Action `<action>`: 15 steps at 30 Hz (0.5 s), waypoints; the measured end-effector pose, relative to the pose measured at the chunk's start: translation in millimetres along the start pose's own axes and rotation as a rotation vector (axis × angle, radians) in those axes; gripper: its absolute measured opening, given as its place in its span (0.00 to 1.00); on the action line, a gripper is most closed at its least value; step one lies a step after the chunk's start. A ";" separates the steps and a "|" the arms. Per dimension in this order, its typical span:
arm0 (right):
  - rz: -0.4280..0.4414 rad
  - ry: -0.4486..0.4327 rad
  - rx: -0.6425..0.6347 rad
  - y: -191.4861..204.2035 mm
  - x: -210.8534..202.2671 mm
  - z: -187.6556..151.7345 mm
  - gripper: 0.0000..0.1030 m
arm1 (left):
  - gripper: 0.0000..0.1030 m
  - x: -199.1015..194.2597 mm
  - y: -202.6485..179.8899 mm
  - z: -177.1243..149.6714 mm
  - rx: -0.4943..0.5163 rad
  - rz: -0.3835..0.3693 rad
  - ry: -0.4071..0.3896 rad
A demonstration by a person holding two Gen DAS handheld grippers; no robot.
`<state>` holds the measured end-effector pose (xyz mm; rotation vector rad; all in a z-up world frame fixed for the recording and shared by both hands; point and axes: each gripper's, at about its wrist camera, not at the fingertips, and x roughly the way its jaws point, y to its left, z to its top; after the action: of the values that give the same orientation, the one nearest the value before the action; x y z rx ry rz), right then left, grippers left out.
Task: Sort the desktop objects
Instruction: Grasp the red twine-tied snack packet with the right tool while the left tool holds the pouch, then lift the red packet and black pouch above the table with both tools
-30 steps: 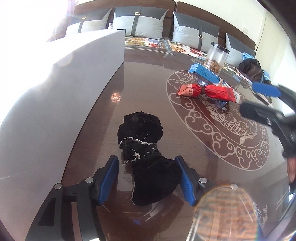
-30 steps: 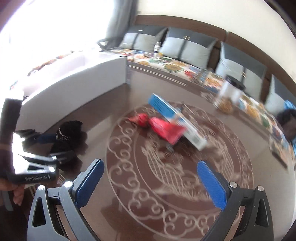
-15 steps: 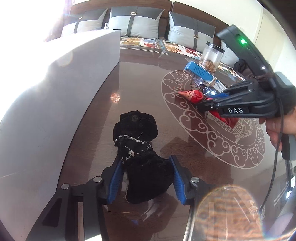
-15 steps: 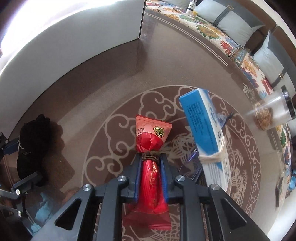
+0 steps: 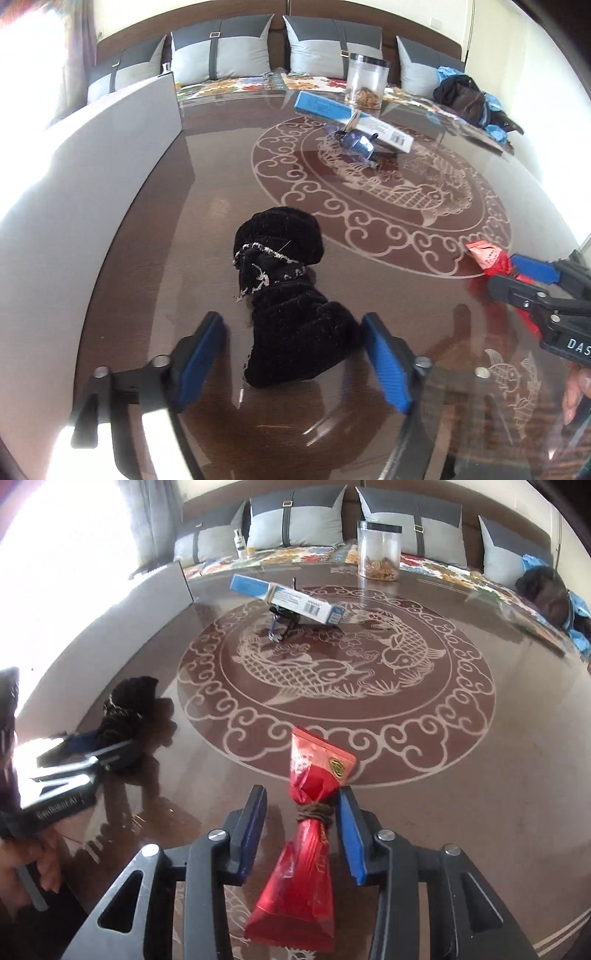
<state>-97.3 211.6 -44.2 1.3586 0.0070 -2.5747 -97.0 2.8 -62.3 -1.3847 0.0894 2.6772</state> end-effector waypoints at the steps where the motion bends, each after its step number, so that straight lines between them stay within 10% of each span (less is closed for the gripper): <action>1: -0.032 -0.017 -0.014 1.5 0.1 0.1 0.61 | 0.86 -0.2 0.1 -1.5 0.004 0.013 -0.011; 15: -0.110 -0.030 -0.041 11.4 17.4 -13.0 0.95 | 1.00 4.6 1.1 -1.6 0.005 -0.003 0.002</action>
<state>-93.9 198.4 -64.7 1.3408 0.1323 -2.6687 -98.5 1.9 -67.0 -1.3856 0.0933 2.6712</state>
